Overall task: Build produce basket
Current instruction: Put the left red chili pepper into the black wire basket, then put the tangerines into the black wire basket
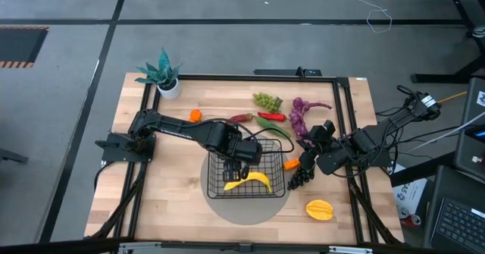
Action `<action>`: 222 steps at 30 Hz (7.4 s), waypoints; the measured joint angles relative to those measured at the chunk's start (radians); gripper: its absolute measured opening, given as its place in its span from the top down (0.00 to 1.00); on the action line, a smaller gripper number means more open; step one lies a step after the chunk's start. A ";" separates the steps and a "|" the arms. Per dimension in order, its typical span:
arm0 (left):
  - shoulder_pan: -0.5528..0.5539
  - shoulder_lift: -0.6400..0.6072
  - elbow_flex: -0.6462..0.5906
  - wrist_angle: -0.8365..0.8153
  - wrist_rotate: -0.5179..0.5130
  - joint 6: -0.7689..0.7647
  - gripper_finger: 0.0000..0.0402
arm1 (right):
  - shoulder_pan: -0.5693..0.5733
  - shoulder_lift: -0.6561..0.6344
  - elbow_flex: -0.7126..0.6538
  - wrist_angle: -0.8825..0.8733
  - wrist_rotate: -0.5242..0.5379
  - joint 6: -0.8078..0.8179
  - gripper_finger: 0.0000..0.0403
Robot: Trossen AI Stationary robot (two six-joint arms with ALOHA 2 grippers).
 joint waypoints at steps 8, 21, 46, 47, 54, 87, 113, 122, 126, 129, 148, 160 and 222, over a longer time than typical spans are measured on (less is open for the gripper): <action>0.000 0.000 0.000 0.000 0.000 0.000 0.54 | 0.000 0.000 0.000 0.000 0.000 -0.001 0.67; 0.000 0.000 0.000 0.000 0.000 0.000 0.54 | 0.000 0.000 0.000 -0.010 0.000 0.000 0.67; 0.089 -0.006 0.000 -0.168 -0.046 0.202 0.54 | 0.000 0.001 0.000 -0.011 0.000 0.000 0.67; 0.103 -0.006 0.000 -0.172 -0.045 0.224 0.54 | 0.000 0.001 0.000 -0.013 0.000 0.000 0.67; 0.220 -0.006 0.000 -0.171 -0.045 0.349 0.54 | 0.000 0.001 0.000 -0.026 -0.017 0.001 0.67; 0.730 -0.090 -0.461 0.366 0.506 0.611 0.54 | 0.000 0.001 0.000 -0.009 -0.054 0.030 0.67; 0.624 -0.072 -0.707 0.726 0.295 0.497 0.54 | 0.000 0.001 0.000 -0.009 -0.053 0.028 0.67; 0.629 -0.066 -0.758 0.875 0.245 0.462 0.54 | 0.000 0.001 0.000 -0.007 -0.053 0.029 0.67; 0.630 -0.066 -0.784 0.867 0.253 0.452 0.54 | 0.000 0.001 0.000 -0.008 -0.053 0.028 0.67; 0.631 -0.066 -0.812 0.867 0.303 0.449 0.54 | 0.000 0.001 0.000 -0.009 -0.053 0.024 0.67; 0.661 -0.071 -0.916 0.927 0.278 0.418 0.58 | 0.000 0.001 0.000 -0.010 -0.052 0.006 0.67; 0.659 -0.060 -0.865 0.967 0.244 0.366 0.90 | 0.000 0.001 0.000 -0.005 -0.053 0.007 0.67; 0.000 -0.067 -0.099 0.204 0.035 0.105 0.66 | 0.000 0.001 -0.001 0.054 -0.080 0.028 0.67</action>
